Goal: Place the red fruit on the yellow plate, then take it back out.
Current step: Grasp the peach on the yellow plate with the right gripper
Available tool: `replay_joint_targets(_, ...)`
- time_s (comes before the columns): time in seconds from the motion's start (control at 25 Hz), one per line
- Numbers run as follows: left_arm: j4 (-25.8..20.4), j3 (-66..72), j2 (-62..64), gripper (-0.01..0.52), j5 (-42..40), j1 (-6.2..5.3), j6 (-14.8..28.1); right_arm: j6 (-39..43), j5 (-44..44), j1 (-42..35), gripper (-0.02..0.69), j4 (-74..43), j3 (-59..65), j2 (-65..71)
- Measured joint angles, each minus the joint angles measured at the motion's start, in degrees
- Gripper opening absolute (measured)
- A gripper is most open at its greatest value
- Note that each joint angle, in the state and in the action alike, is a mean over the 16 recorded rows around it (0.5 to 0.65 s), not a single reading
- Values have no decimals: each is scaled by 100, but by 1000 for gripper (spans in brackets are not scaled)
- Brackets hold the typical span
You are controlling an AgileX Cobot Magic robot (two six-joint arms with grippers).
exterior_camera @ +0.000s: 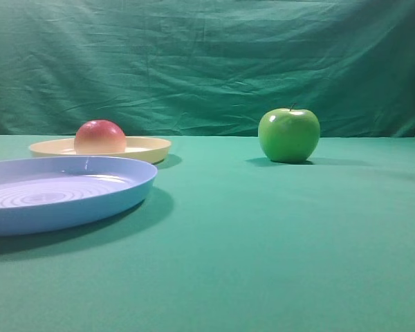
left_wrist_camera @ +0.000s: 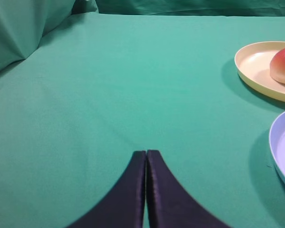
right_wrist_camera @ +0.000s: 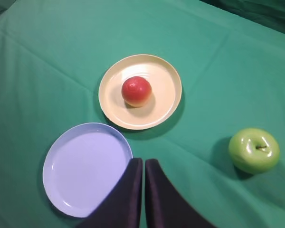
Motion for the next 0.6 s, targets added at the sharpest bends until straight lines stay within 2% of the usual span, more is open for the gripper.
replay_joint_targets(0.32, 0, 0, 0, 0, 0, 0, 0, 542, -198, -93, 0, -623, 1391, -1278)
replay_joint_targets(0.6, 0, 0, 0, 0, 0, 0, 0, 834, -1166, -679, 0, -817, 3079, -2636)
